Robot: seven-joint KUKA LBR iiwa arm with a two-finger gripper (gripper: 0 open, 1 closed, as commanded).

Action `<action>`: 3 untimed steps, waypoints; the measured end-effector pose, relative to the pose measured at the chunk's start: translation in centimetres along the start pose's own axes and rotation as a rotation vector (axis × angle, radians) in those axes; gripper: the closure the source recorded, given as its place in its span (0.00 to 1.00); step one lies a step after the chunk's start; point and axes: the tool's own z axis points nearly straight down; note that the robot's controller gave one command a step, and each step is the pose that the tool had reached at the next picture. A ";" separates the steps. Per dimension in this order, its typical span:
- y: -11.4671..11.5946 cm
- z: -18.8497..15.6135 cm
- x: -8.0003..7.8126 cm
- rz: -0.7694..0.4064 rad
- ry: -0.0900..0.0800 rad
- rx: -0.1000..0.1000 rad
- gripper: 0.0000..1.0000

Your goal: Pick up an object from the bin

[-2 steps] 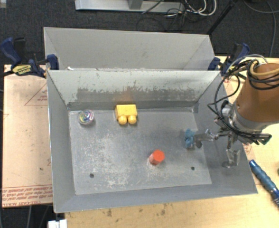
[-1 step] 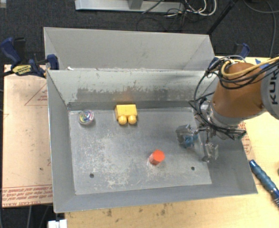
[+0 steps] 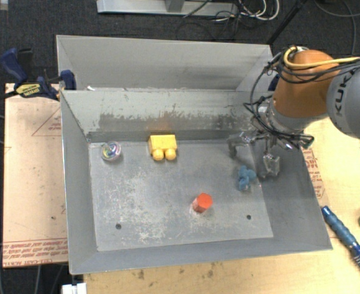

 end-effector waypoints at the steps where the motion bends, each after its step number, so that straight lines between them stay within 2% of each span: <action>1: 4.2 0.3 1.6 -0.231 0.008 0.003 0.00; 2: 4.0 0.4 1.9 -0.229 0.011 0.005 1.00; 3: 1.9 -9.4 1.9 -0.236 0.009 0.016 1.00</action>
Offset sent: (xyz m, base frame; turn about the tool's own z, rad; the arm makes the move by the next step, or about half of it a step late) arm -0.0423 0.0130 -0.0037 -0.2334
